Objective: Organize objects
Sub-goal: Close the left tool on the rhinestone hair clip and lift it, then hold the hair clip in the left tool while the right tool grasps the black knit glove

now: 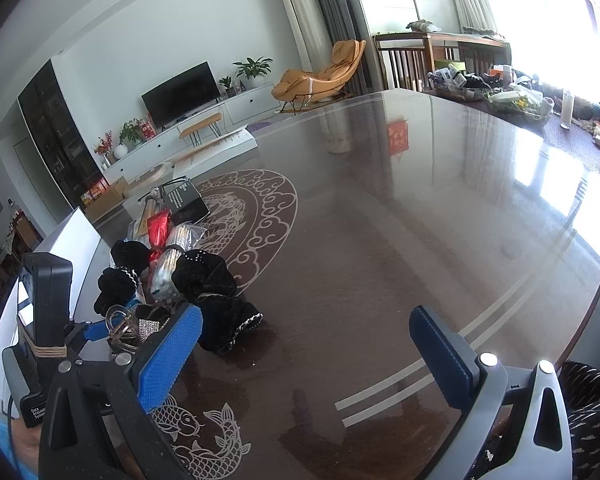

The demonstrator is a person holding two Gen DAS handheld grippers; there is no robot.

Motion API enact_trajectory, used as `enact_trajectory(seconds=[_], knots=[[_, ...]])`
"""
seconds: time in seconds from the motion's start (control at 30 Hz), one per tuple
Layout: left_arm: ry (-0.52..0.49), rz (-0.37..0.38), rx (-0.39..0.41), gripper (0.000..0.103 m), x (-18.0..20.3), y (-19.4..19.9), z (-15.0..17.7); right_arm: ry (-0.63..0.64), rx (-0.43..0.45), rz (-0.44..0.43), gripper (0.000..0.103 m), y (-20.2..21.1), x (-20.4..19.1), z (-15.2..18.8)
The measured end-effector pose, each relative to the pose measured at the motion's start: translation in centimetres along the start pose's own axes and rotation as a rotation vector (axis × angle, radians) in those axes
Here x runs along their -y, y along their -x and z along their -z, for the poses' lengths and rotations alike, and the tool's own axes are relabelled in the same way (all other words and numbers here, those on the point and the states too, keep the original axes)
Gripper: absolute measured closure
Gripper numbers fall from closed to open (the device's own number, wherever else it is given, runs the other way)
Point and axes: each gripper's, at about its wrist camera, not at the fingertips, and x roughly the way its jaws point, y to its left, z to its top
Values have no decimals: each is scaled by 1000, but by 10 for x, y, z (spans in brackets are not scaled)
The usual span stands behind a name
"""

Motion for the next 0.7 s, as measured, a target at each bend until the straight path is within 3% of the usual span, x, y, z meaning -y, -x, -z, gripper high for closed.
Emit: enact_trajectory(seconds=[0.13, 0.3, 0.47, 0.57, 0.7], knots=[[163, -49, -7, 47, -16, 12, 23, -10, -4, -6, 0, 0, 2, -1], [280, -161, -5, 45, -46, 28, 64, -22, -20, -6, 0, -4, 3, 0], [390, -151, -16, 24, -88, 23, 71, 3, -35, -14, 0, -7, -2, 0], [410, -165, -21, 2, -98, 14, 72, 30, -35, -22, 0, -7, -7, 1], [406, -168, 27, 0, -98, 15, 77, 50, -46, -27, 0, -8, -11, 2]])
